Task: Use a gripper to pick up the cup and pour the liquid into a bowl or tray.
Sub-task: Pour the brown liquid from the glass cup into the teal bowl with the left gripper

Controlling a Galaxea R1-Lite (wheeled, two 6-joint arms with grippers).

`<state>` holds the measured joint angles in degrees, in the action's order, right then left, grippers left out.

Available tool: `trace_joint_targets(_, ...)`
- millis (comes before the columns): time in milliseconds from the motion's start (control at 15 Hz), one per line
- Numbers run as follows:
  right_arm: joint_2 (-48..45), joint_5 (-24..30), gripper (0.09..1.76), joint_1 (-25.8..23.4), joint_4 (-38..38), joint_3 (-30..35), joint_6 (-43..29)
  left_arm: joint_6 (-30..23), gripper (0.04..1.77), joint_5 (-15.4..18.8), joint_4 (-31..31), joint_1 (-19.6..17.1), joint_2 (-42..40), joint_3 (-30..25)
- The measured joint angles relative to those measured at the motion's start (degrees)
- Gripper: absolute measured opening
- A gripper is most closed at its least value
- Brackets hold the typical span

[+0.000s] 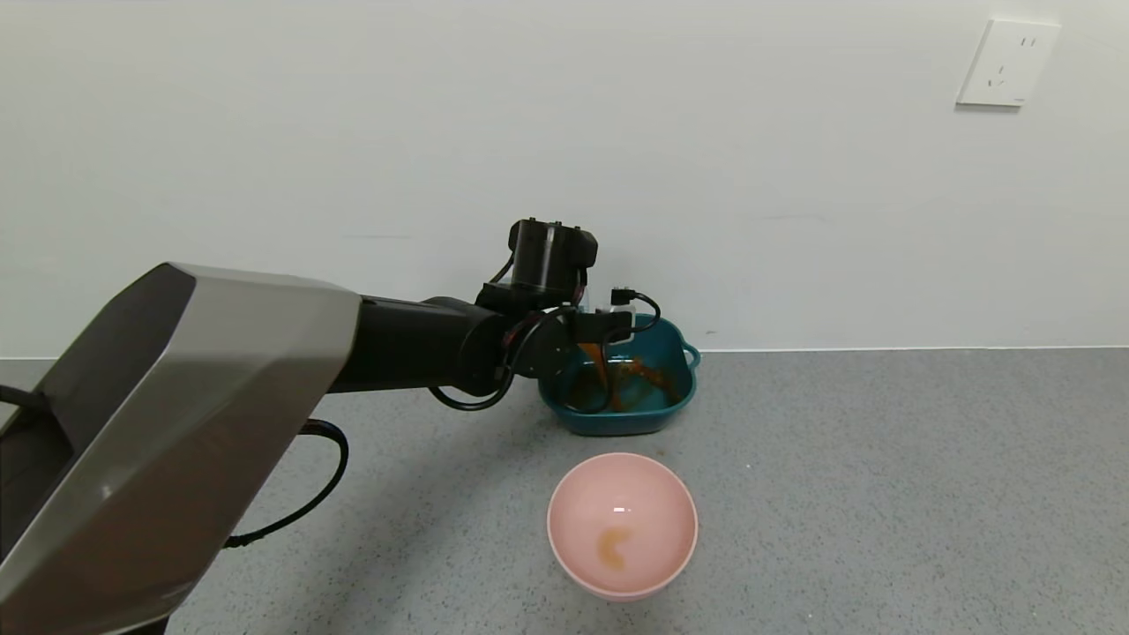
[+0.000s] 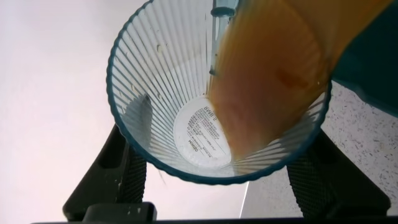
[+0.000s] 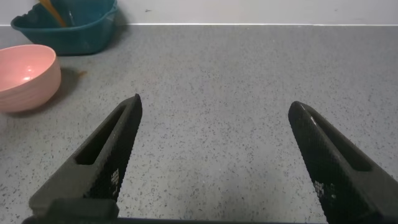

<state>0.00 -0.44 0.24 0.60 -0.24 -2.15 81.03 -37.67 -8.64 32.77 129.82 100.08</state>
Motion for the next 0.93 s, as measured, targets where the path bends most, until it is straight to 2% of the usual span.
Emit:
trace_joint_targets(200, 0.0, 0.0, 1.71, 0.0, 0.0, 0.0, 0.0, 3.06, 1.28, -0.09, -0.15, -0.09, 0.78, 0.0)
trace_joint_targets(733, 0.0, 0.0, 1.71, 0.0, 0.0, 0.0, 0.04, 20.39, 1.28, -1.35, -0.2, -0.48, 1.28, 3.94)
trace_joint_targets(933, 0.0, 0.0, 1.71, 0.0, 0.0, 0.0, 0.04, 24.45, 1.28, -2.35, -0.17, -0.06, 1.66, 5.07)
